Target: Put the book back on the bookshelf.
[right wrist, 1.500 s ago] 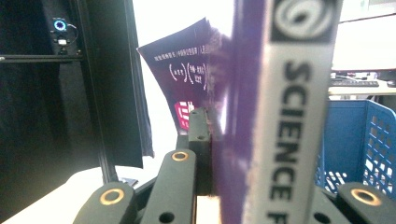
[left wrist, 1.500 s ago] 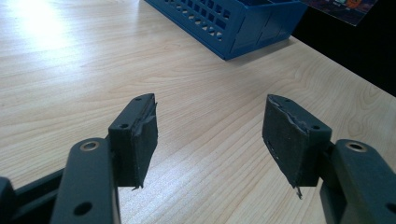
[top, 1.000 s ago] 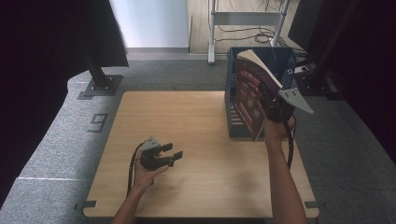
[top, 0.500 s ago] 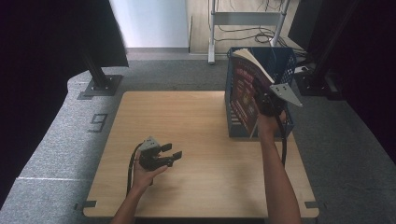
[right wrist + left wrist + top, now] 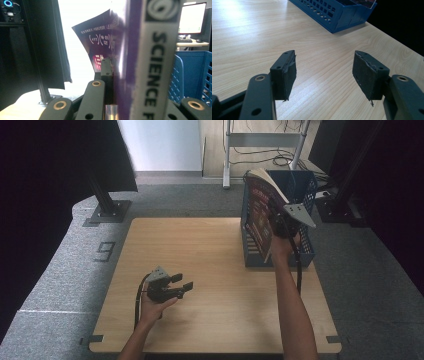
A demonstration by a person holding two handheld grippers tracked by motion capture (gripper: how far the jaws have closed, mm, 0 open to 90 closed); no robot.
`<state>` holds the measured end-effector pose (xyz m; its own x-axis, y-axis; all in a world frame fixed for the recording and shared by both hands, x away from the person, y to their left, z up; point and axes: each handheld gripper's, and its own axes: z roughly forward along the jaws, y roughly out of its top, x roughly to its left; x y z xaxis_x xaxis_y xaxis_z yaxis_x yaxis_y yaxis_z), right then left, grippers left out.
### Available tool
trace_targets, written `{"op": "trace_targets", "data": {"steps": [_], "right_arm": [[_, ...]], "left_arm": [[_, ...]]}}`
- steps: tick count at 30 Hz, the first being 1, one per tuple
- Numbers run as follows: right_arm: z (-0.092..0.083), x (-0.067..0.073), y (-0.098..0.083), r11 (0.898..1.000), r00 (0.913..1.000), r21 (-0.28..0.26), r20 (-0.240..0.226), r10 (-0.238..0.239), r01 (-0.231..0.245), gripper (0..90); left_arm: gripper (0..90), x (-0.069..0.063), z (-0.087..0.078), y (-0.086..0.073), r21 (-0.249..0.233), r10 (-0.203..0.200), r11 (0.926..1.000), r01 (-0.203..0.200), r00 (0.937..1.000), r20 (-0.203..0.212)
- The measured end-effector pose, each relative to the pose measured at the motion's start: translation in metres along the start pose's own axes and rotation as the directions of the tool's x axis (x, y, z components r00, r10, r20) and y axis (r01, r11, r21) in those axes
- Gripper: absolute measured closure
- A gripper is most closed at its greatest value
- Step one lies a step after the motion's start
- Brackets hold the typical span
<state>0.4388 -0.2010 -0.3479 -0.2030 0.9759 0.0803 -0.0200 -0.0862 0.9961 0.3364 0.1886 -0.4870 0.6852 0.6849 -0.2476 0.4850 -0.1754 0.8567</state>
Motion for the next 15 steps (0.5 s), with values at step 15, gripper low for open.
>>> {"op": "trace_targets", "data": {"steps": [15], "right_arm": [[-0.0016, -0.0095, 0.0064, 1.000, 0.9994, -0.012, 0.033, 0.014, -0.014, 81.4]], "left_arm": [[36.0, 0.0003, 0.0003, -0.0012, 0.006, -0.003, 1.0000, 0.003, 1.0000, -0.001]]}}
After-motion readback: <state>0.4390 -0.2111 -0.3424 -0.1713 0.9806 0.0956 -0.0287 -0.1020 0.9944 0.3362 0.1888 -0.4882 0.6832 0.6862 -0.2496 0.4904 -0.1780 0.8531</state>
